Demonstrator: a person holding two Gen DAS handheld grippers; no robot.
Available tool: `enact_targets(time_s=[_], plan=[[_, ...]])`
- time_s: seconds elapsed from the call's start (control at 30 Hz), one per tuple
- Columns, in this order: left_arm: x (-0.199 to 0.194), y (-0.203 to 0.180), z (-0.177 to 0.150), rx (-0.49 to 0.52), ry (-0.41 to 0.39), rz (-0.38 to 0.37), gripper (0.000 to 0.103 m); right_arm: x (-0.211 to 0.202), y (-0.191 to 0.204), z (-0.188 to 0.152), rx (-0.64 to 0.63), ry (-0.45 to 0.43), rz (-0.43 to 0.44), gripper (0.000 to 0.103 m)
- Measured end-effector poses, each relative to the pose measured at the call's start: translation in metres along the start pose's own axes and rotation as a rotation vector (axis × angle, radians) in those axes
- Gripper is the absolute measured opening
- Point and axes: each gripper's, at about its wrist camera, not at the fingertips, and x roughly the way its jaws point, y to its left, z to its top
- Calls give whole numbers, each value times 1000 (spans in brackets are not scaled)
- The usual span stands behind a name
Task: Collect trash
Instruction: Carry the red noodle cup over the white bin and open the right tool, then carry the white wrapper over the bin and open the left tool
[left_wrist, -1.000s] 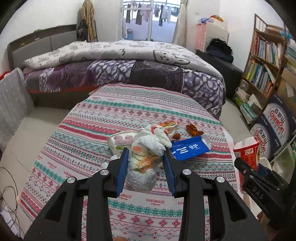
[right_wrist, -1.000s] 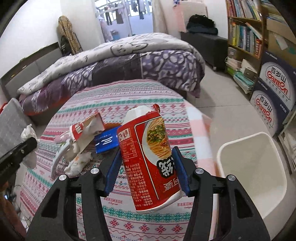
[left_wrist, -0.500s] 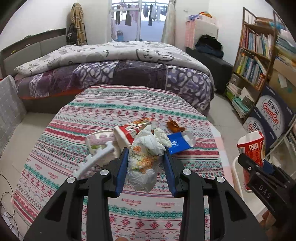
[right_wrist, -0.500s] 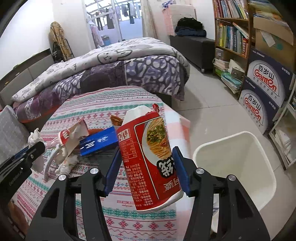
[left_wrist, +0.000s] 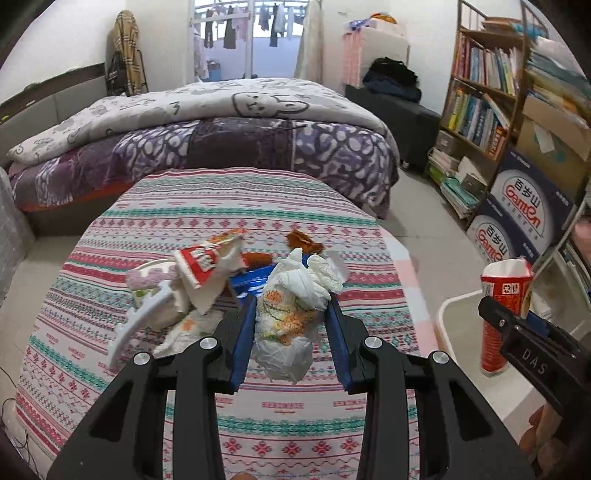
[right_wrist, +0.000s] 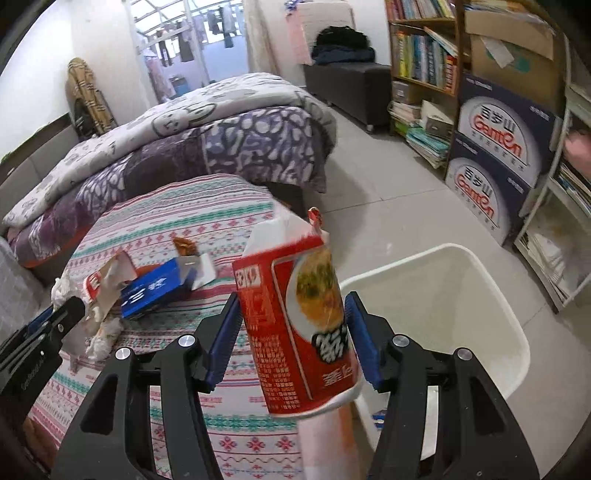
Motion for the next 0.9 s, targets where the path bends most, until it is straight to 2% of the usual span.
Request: enact_targets(time_s=[0.33, 0.6, 0.9], plan=[[8, -45, -7, 83, 14, -71, 37, 3, -52, 2, 116, 28, -64, 54], [18, -83, -14, 140, 53, -172, 37, 0, -93, 4, 212, 34, -105, 54], [30, -143, -27, 218, 121, -317, 37, -8, -136, 1, 290, 18, -193, 78]])
